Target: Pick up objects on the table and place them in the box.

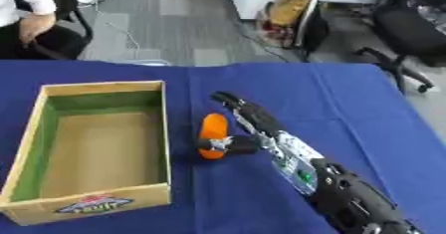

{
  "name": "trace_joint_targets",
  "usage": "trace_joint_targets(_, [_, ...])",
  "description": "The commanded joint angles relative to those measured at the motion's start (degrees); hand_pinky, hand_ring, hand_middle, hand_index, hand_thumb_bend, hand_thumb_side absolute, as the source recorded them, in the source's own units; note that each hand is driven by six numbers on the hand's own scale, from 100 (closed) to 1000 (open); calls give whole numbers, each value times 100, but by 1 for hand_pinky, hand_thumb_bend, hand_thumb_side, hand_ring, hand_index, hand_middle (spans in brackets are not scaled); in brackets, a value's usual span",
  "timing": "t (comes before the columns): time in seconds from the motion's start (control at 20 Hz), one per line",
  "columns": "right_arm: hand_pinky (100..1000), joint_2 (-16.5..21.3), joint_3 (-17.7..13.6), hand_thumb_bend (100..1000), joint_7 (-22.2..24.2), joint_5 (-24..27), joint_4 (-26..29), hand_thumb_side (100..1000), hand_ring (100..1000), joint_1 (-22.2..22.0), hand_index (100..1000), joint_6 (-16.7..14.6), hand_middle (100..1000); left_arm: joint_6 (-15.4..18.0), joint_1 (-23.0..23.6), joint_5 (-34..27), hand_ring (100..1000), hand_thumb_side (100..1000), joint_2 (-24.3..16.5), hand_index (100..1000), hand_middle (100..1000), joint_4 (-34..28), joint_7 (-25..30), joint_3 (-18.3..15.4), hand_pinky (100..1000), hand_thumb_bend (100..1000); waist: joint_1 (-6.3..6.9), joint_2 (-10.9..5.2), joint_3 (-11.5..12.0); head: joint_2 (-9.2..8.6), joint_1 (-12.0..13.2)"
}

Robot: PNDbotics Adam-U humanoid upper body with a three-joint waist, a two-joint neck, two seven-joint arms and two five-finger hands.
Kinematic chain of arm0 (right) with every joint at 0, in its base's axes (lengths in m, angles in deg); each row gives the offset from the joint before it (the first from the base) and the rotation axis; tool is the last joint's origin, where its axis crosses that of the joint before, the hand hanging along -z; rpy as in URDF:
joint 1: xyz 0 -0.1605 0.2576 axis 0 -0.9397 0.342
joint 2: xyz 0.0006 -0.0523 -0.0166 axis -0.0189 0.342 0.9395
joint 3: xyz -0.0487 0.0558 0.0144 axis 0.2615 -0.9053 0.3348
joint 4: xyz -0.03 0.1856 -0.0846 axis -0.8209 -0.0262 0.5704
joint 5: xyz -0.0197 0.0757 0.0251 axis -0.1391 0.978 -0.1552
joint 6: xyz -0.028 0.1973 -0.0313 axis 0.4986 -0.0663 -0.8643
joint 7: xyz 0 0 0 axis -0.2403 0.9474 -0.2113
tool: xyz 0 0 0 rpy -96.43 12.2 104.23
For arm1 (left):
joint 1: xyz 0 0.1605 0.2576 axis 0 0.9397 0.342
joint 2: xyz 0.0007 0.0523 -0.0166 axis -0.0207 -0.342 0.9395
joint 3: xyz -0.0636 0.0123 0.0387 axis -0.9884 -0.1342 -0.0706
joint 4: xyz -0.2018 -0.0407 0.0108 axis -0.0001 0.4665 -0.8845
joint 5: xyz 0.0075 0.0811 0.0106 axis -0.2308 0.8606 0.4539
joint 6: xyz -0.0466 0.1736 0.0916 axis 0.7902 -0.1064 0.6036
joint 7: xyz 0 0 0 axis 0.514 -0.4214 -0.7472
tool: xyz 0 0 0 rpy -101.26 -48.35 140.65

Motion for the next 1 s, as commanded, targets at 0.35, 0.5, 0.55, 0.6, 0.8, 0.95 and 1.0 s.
trace_joint_targets(0.35, [540,266,-82,822,-191,-142,-34,1000,722,77,985,-111,894,0,-106,-38,671,850,-14,730,732,-81,-1,-11,719,126,18,-76,4,-45,-81])
trace_joint_targets(0.5, [551,279,-69,819,-168,-189,-60,1000,718,103,972,-143,881,1,-135,-37,671,849,2,729,731,-81,-6,-13,719,127,14,-59,40,-62,-15])
trace_joint_targets(0.55, [554,281,-69,818,-156,-206,-65,1000,715,111,969,-150,876,2,-147,-39,671,850,8,729,731,-81,-7,-13,719,127,12,-51,52,-65,3])
trace_joint_targets(0.6, [556,280,-68,818,-142,-217,-71,1000,714,124,964,-156,874,2,-162,-41,671,851,15,729,732,-81,-7,-13,719,127,9,-41,65,-66,23])
trace_joint_targets(0.8, [567,286,-63,810,-75,-279,-83,1000,712,164,950,-192,864,-6,-214,-53,671,850,50,729,731,-81,2,-9,718,128,-7,-6,109,-90,32])
trace_joint_targets(0.95, [570,297,-70,804,-53,-309,-88,1000,710,176,945,-197,859,-18,-252,-61,671,849,80,729,731,-81,12,-5,718,129,-22,19,150,-107,14])
trace_joint_targets(1.0, [570,300,-72,802,-47,-320,-87,1000,710,178,944,-198,858,-21,-262,-64,671,849,87,729,731,-81,15,-4,718,129,-27,26,161,-110,12])
